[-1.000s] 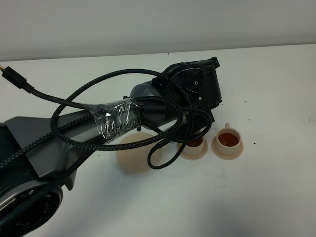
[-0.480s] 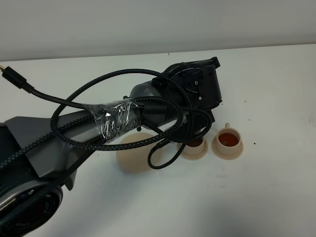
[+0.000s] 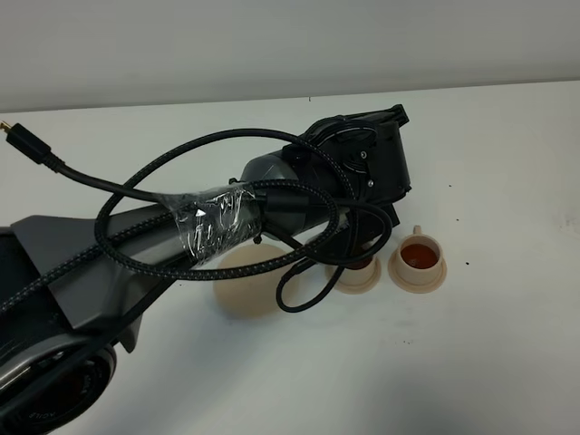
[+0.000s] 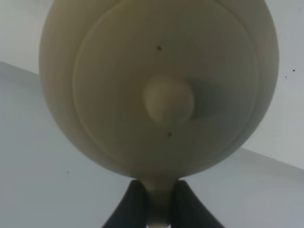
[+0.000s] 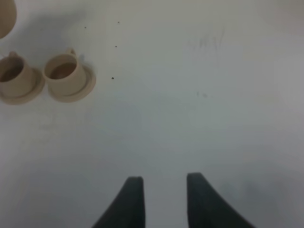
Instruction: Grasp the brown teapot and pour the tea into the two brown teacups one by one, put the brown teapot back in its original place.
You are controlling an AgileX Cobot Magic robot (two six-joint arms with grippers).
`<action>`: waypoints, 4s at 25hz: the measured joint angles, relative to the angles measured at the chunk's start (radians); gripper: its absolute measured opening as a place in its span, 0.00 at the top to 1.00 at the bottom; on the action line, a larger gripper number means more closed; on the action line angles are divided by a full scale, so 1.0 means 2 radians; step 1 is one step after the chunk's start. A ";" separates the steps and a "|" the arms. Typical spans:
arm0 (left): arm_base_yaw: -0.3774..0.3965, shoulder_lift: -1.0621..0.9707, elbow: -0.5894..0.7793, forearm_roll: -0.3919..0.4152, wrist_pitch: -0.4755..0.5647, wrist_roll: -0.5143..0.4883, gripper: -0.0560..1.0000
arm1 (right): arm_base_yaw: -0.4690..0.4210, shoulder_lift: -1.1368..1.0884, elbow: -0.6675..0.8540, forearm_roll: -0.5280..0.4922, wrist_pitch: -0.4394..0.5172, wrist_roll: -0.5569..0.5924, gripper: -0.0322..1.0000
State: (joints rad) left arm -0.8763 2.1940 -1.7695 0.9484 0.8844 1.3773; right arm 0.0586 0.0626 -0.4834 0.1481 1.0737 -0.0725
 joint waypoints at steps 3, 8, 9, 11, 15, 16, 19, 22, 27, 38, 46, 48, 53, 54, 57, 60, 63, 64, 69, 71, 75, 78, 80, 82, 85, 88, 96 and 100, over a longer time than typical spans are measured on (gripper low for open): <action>0.000 0.000 0.000 0.002 0.002 -0.001 0.83 | 0.000 0.000 0.000 0.000 0.000 0.000 0.74; -0.001 0.000 0.000 0.002 0.008 -0.002 0.83 | 0.000 0.000 0.000 0.000 0.000 0.000 0.74; -0.002 0.000 0.000 0.002 0.008 -0.002 0.83 | 0.000 0.000 0.000 0.000 0.000 0.000 0.74; -0.002 0.000 0.000 0.002 0.009 -0.004 0.83 | 0.000 0.000 0.000 0.000 0.000 0.000 0.74; -0.005 0.000 0.000 0.002 0.011 -0.010 0.83 | 0.000 0.000 0.000 0.000 0.000 0.000 0.74; -0.005 0.000 0.000 0.003 0.011 -0.010 0.83 | 0.000 0.000 0.000 0.000 0.000 0.000 0.74; -0.007 0.000 0.000 0.003 0.013 -0.011 0.83 | 0.000 0.000 0.000 0.000 0.000 0.000 0.74; -0.009 0.000 0.000 0.003 0.015 -0.012 0.83 | 0.000 0.000 0.000 0.000 0.000 0.000 0.74; -0.009 0.000 0.000 -0.001 0.029 -0.015 0.83 | 0.000 0.000 0.000 0.000 0.000 0.000 0.74; -0.003 0.000 0.000 -0.035 0.059 -0.081 0.83 | 0.000 0.000 0.000 0.000 0.000 0.000 0.74; 0.001 0.000 0.000 -0.055 0.095 -0.142 0.83 | 0.000 0.000 0.000 0.000 0.000 0.000 0.74; 0.003 0.000 0.000 -0.067 0.108 -0.163 0.83 | 0.000 0.000 0.000 0.000 0.000 0.000 0.74; 0.012 0.000 0.000 -0.107 0.142 -0.225 0.83 | 0.000 0.000 0.000 0.000 0.000 0.000 0.74; 0.015 0.000 0.000 -0.118 0.149 -0.234 0.83 | 0.000 0.000 0.000 0.000 0.000 0.000 0.74; 0.020 0.000 -0.002 -0.152 0.155 -0.257 0.83 | 0.000 0.000 0.000 0.000 0.000 0.000 0.74; 0.027 -0.005 -0.014 -0.189 0.155 -0.275 0.83 | 0.000 0.000 0.000 0.000 0.000 0.000 0.74; 0.035 -0.016 -0.029 -0.226 0.155 -0.298 0.83 | 0.000 0.000 0.000 0.000 0.000 0.000 0.74; 0.038 -0.020 -0.033 -0.233 0.155 -0.305 0.83 | 0.000 0.000 0.000 0.000 0.000 0.000 0.74; 0.050 -0.033 -0.039 -0.278 0.155 -0.323 0.83 | 0.000 0.000 0.000 0.000 0.000 0.000 0.74; 0.056 -0.033 -0.040 -0.306 0.155 -0.327 0.83 | 0.000 0.000 0.000 0.000 0.000 0.000 0.74; 0.072 -0.033 -0.040 -0.374 0.155 -0.337 0.83 | 0.000 0.000 0.000 0.000 0.000 0.000 0.74; 0.078 -0.033 -0.040 -0.405 0.155 -0.341 0.83 | 0.000 0.000 0.000 0.000 0.000 0.000 0.74; 0.079 -0.033 -0.040 -0.415 0.155 -0.342 0.83 | 0.000 0.000 0.000 0.000 0.000 0.000 0.74; 0.079 -0.033 -0.040 -0.420 0.155 -0.342 0.83 | 0.000 0.000 0.000 0.000 0.000 0.000 0.74; 0.079 -0.033 -0.040 -0.428 0.155 -0.342 0.83 | 0.000 0.000 0.000 0.000 0.000 0.000 0.74; 0.079 -0.033 -0.040 -0.435 0.155 -0.343 0.83 | 0.000 0.000 0.000 0.000 0.000 0.000 0.74; 0.079 -0.033 -0.040 -0.430 0.155 -0.344 0.83 | 0.000 0.000 0.000 0.000 0.000 0.000 0.74; 0.081 -0.033 -0.040 -0.412 0.155 -0.347 0.83 | 0.000 0.000 0.000 0.000 0.000 0.000 0.74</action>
State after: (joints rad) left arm -0.7145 2.1276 -1.8504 0.1247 1.1945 0.6833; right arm 0.0586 0.0626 -0.4834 0.1481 1.0737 -0.0725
